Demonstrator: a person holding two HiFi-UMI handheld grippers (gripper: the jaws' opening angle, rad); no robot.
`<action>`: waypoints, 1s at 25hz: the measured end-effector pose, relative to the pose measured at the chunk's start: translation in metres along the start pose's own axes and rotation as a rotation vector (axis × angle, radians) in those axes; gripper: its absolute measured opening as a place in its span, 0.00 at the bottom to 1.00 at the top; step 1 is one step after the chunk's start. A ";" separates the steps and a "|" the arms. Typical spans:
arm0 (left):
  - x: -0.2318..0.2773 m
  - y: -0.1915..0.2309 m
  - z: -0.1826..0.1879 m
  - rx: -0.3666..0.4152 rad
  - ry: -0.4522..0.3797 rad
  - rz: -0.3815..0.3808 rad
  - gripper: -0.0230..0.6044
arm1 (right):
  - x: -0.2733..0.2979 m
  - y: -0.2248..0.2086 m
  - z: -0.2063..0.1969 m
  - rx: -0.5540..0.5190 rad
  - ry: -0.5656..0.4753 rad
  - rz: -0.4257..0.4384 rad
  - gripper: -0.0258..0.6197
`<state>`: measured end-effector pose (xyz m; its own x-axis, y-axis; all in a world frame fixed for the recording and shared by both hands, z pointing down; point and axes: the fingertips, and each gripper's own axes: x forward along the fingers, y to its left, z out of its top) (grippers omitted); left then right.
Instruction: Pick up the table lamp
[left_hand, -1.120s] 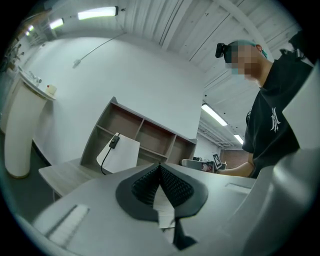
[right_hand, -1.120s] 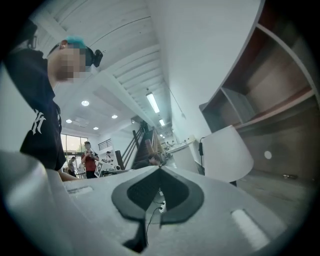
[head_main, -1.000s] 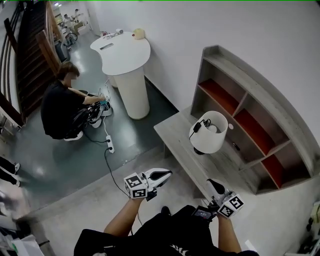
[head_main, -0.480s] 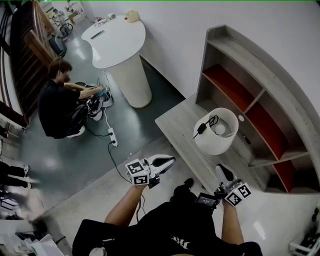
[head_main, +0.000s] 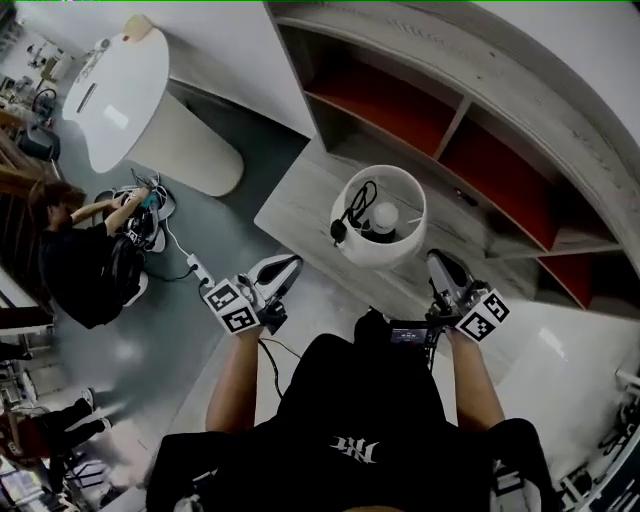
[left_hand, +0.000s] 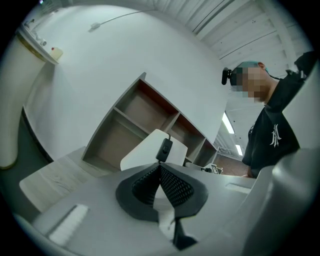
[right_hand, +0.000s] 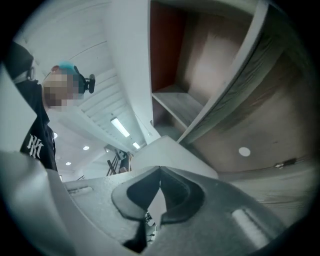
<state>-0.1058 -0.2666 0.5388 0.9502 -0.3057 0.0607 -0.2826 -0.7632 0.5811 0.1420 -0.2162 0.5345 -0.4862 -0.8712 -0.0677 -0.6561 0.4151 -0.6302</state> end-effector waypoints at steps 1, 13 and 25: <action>0.006 0.008 0.002 -0.004 0.007 -0.004 0.04 | 0.000 -0.007 0.003 0.007 -0.018 -0.008 0.04; 0.065 0.085 0.017 -0.141 0.139 -0.187 0.04 | -0.008 -0.043 0.014 0.129 -0.192 -0.192 0.15; 0.115 0.135 -0.003 -0.288 0.442 -0.434 0.10 | -0.024 -0.043 -0.026 0.281 -0.410 -0.400 0.28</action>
<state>-0.0344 -0.4030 0.6263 0.9513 0.3016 0.0635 0.1241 -0.5636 0.8167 0.1663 -0.2063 0.5832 0.0617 -0.9973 -0.0405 -0.5373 0.0010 -0.8434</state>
